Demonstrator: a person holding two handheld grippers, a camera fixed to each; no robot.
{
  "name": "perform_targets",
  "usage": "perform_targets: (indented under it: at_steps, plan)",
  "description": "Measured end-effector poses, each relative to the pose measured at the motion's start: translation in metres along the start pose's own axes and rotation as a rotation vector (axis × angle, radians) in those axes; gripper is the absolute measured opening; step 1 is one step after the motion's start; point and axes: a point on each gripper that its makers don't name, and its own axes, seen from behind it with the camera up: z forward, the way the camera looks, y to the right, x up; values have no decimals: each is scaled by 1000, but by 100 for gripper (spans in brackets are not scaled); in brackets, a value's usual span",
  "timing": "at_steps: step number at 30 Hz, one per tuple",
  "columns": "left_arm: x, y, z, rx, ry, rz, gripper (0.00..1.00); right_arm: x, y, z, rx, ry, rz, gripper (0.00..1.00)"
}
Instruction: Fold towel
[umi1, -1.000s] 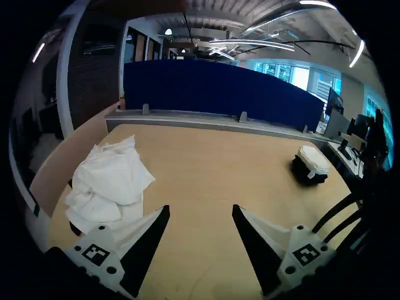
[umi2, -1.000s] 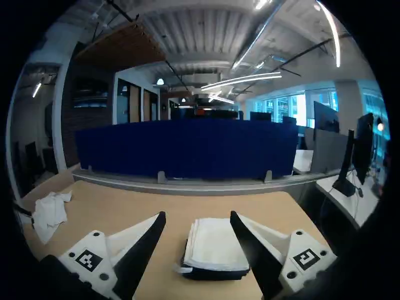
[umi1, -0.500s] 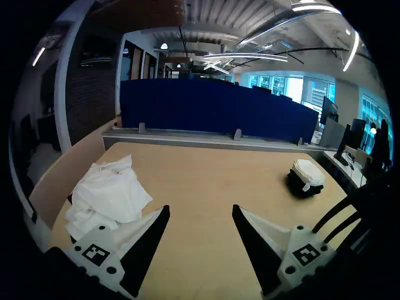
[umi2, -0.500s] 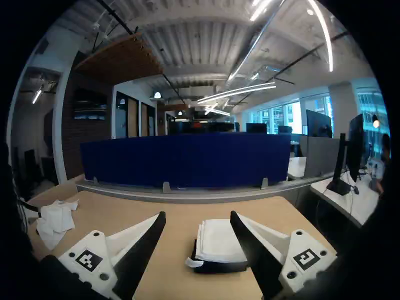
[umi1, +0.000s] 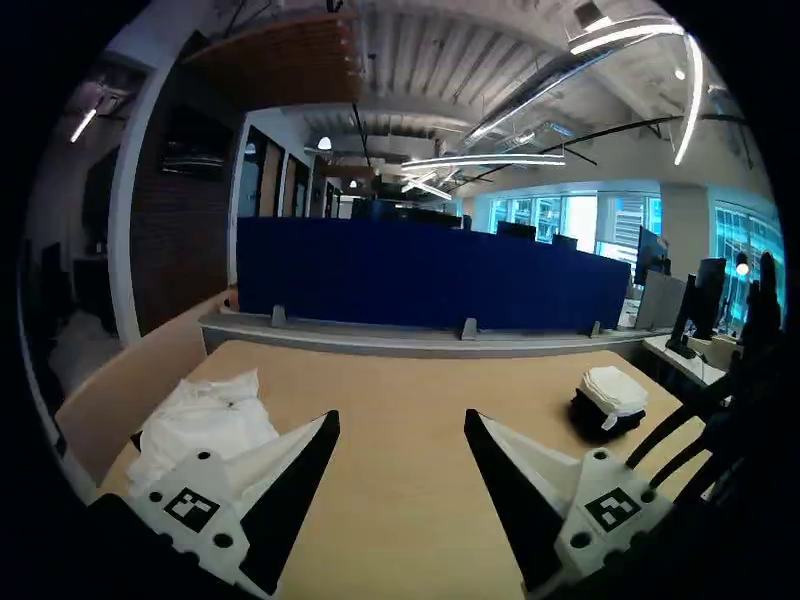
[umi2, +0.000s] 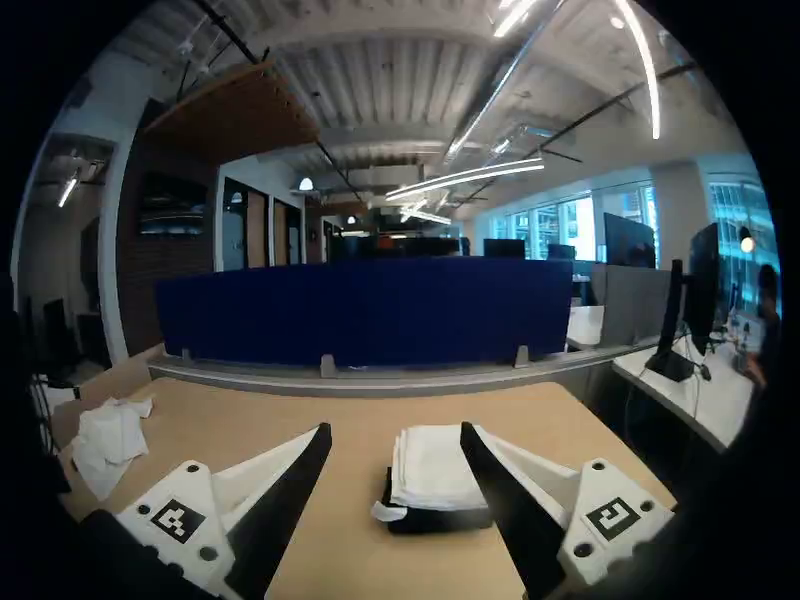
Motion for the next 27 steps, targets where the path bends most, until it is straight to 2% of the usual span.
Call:
perform_targets:
  at_steps: [6,12,15,21,27]
  plan:
    - [14,1,5,8,83,18,93,2,-7,-4,12,0,27,100]
    - [15,-7,13,29,123,-11,93,-1,-11,-6,18,-15,40,100]
    - [16,-3,13,27,144,-9,93,-2,-11,-6,11,-16,39,100]
    - [19,6,20,33,166,28,93,-7,-9,-5,5,-44,57,100]
    - [9,7,25,46,197,22,93,-9,5,-4,-26,-63,99,100]
